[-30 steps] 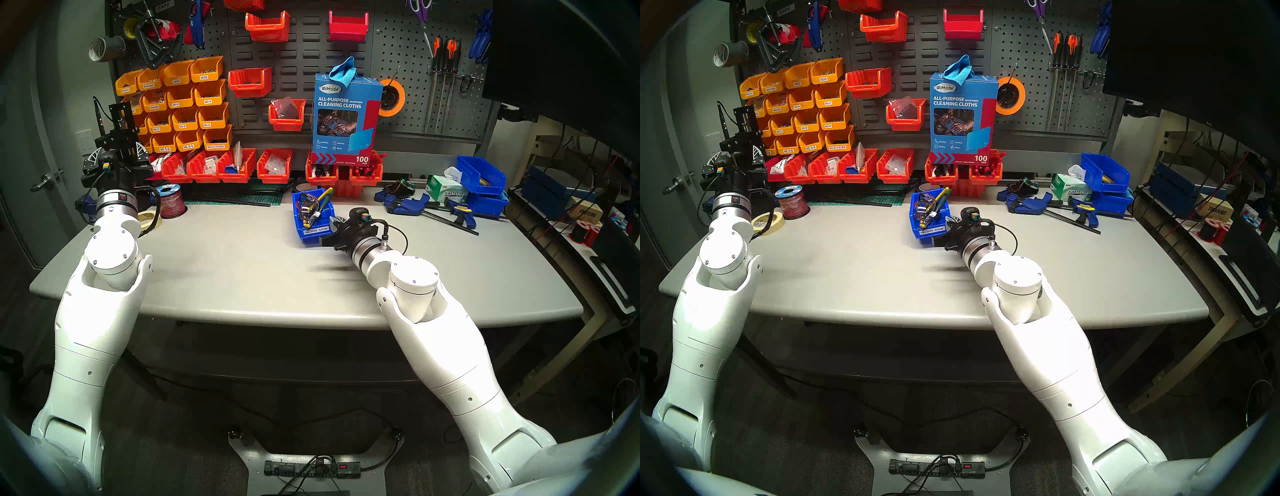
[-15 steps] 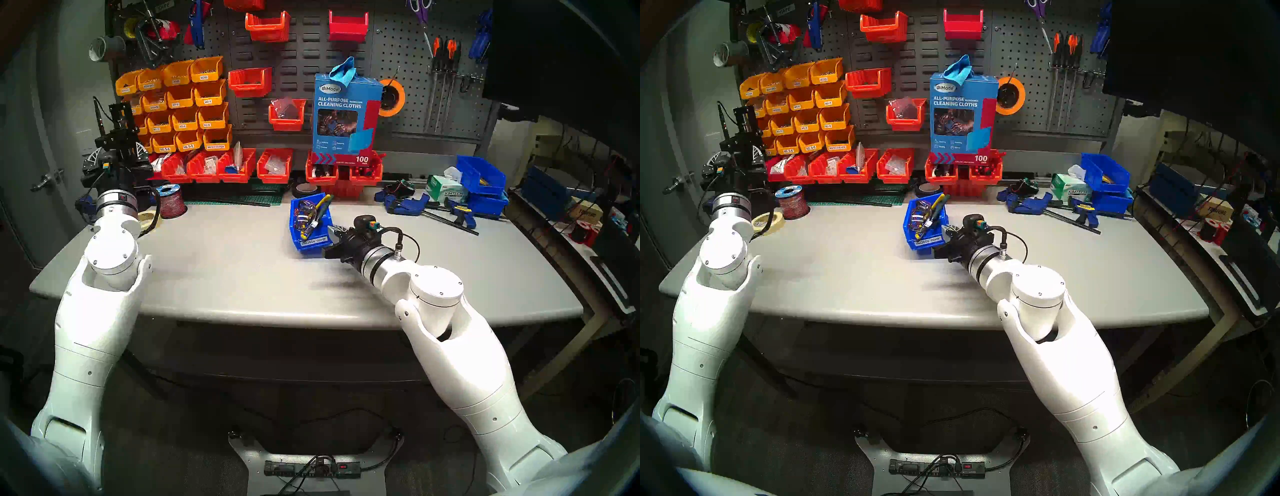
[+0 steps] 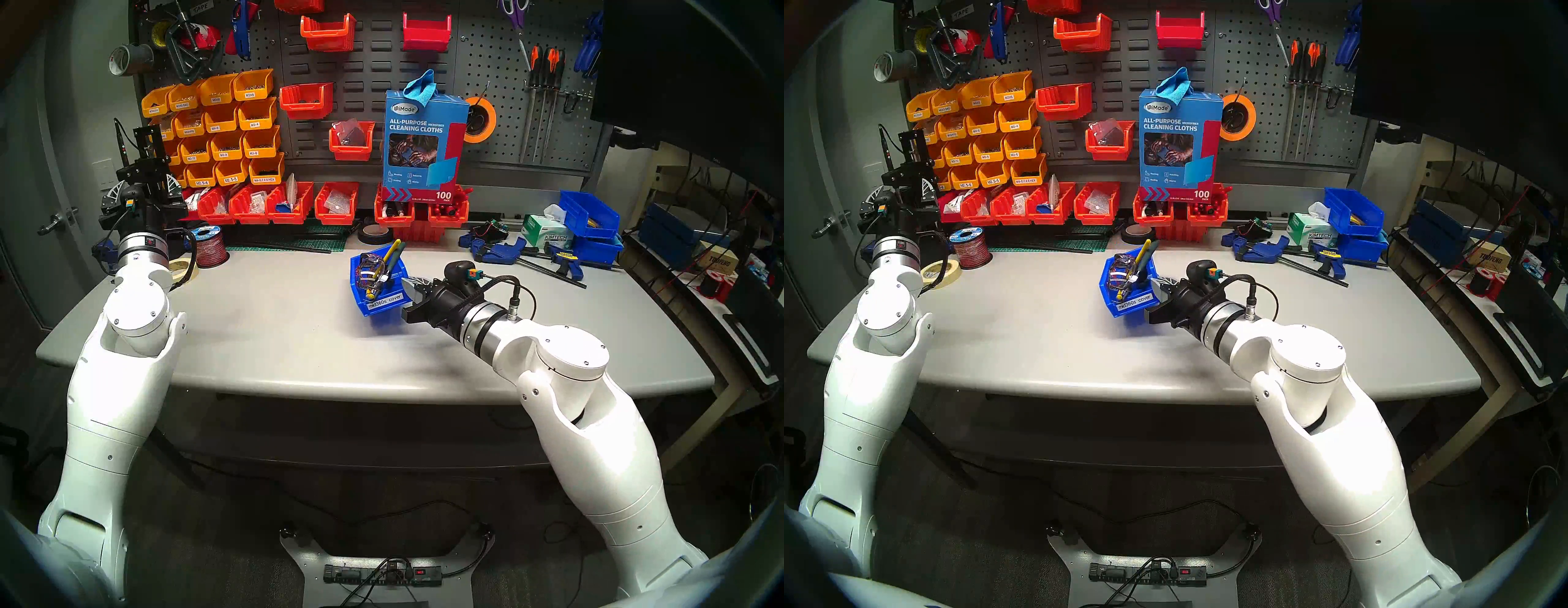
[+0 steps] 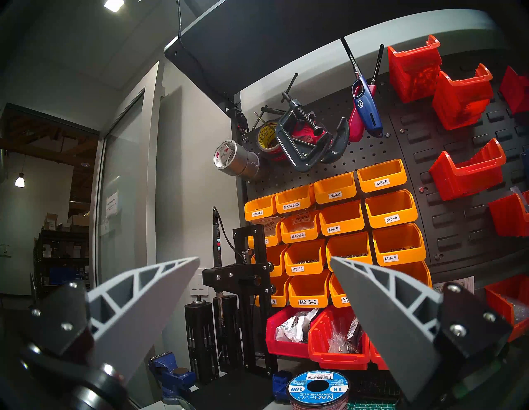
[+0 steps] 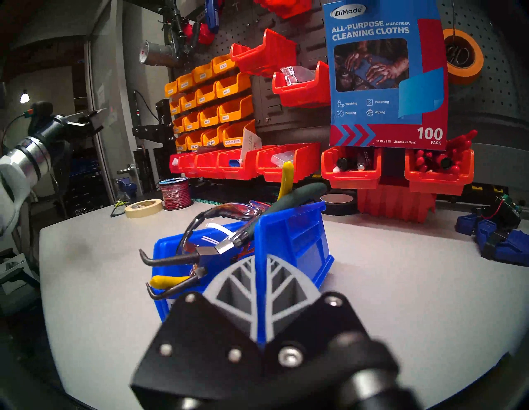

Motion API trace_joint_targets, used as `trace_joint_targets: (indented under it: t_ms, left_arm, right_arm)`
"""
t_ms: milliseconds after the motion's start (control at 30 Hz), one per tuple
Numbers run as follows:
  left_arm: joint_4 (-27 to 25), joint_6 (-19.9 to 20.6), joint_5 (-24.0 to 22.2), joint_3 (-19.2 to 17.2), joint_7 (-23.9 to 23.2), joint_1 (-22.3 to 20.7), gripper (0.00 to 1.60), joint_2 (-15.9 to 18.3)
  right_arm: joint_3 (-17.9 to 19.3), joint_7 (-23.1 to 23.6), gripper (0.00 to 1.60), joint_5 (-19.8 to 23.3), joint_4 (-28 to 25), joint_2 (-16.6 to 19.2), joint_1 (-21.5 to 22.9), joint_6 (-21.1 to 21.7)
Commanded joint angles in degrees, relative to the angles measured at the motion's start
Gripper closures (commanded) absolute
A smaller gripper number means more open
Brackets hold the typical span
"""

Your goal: Take out tools from the storage box

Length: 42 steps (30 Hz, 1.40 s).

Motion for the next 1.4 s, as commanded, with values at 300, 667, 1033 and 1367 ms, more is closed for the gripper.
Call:
trace_joint_targets:
  t_ms: [300,667,1033,1367]
  left_arm:
    - [-0.57,-0.18,-0.01,-0.09,-0.11,-0.61,0.0,0.17]
    - [-0.6,-0.18,-0.05,-0.09,-0.15,-0.63,0.0,0.19]
    - [-0.6,-0.18,-0.05,-0.1,-0.18,-0.63,0.0,0.19]
    - [-0.62,-0.19,-0.09,-0.1,-0.23,-0.65,0.0,0.21]
  right_arm:
    - [9.47,4.7,0.0,6.87,-14.2,6.39,-8.53,9.05]
    - [4.12,0.9,0.0,2.49,-9.34,3.17,-8.41,10.09]
    - [5.25,-0.93,0.0,-1.59,-7.26,-1.07,-0.63,6.98]
    - [6.56,0.76,0.0,-2.16,-4.72,-0.59,6.14,8.8]
